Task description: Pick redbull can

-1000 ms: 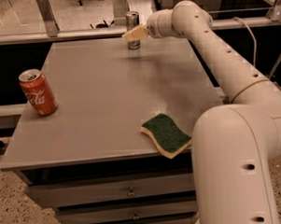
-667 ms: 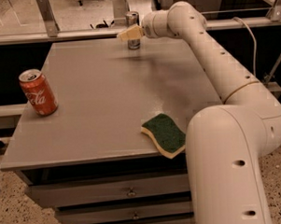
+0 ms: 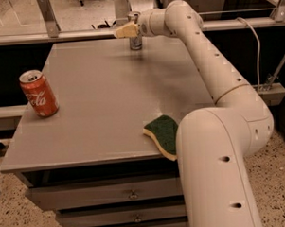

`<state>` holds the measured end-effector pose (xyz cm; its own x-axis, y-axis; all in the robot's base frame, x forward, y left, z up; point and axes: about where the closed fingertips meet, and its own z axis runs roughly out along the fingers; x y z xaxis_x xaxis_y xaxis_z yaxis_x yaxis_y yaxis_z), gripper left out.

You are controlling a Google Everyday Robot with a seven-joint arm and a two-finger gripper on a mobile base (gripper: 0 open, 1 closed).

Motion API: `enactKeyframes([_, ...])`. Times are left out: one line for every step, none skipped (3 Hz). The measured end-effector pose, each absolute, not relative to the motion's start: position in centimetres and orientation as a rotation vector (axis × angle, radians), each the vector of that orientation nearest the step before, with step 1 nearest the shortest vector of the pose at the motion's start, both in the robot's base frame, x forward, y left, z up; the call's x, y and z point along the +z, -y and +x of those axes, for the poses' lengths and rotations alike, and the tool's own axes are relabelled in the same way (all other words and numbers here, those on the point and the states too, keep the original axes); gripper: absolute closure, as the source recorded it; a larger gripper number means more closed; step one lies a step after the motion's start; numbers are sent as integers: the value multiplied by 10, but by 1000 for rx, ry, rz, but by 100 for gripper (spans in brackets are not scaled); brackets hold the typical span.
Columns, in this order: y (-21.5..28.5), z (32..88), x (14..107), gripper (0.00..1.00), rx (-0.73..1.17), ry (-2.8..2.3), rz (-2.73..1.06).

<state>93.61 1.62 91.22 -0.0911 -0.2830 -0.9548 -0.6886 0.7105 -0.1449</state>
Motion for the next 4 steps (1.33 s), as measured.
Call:
enactKeyframes([-12,939,909,40,393,-1687,-786])
enactKeyframes([-1,936,904,64,394,-1703,-771])
enactKeyframes([15,921,913,87,423,-1686,-760])
enactKeyframes([36,891,939,100,487,-1631,-770])
